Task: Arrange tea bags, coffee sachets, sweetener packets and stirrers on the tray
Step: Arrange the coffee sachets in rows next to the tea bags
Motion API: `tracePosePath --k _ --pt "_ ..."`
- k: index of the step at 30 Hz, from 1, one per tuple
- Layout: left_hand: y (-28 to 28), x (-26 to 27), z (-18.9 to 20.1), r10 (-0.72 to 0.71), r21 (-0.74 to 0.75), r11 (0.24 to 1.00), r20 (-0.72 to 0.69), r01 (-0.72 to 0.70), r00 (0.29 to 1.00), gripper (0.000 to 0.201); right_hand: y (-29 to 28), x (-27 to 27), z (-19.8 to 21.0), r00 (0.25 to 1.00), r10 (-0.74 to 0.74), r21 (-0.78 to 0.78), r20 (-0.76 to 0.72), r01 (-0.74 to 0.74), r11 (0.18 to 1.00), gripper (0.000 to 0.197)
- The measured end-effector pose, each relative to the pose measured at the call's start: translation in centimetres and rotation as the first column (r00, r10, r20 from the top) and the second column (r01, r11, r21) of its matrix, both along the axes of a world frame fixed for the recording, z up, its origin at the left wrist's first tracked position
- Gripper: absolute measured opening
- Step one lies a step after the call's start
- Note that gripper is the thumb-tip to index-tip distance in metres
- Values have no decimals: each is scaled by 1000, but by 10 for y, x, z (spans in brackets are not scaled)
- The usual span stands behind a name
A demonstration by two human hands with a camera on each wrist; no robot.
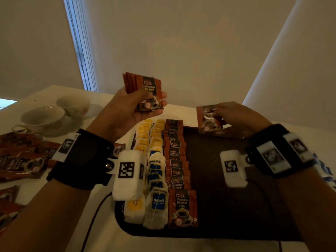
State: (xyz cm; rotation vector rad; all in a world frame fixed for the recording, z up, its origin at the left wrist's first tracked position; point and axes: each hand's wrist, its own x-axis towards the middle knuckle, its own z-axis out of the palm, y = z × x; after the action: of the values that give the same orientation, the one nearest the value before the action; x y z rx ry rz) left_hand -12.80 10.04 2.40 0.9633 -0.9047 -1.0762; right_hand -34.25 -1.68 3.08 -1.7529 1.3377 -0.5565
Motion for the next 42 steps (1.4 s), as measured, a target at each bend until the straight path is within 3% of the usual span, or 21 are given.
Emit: tracePosePath --k 3,7,11,16,24,31,35,38,42 --pt "2 7 1 39 -23 999 27 -38 999 31 -23 10 -15 991 -59 165 -122 79 983 16" --pt "2 9 4 40 -31 999 56 -38 998 34 -42 22 -30 970 -155 110 -186 178 978 16" --pt "2 10 5 38 -27 999 90 -36 995 35 -55 26 -45 966 -205 80 -156 219 972 27" --pt "0 12 3 35 -13 999 121 -34 992 37 -64 29 -54 966 -221 130 -134 238 963 9" --pt "-3 9 0 35 16 999 143 -37 989 36 -70 32 -64 974 -186 142 -131 204 969 13" --pt "-5 6 -5 7 37 999 145 -12 989 36 -71 28 -66 975 -220 141 -32 222 965 12" --pt "-9 3 -10 14 72 997 110 -22 994 50 -61 24 -55 976 -218 -10 28 218 976 24" --pt "-9 -4 -13 -1 94 996 95 -8 995 51 -36 25 -36 975 -98 -116 200 123 986 28" --pt "-10 -12 -17 6 104 994 154 -23 988 32 9 30 -12 939 197 1 282 -206 979 35"
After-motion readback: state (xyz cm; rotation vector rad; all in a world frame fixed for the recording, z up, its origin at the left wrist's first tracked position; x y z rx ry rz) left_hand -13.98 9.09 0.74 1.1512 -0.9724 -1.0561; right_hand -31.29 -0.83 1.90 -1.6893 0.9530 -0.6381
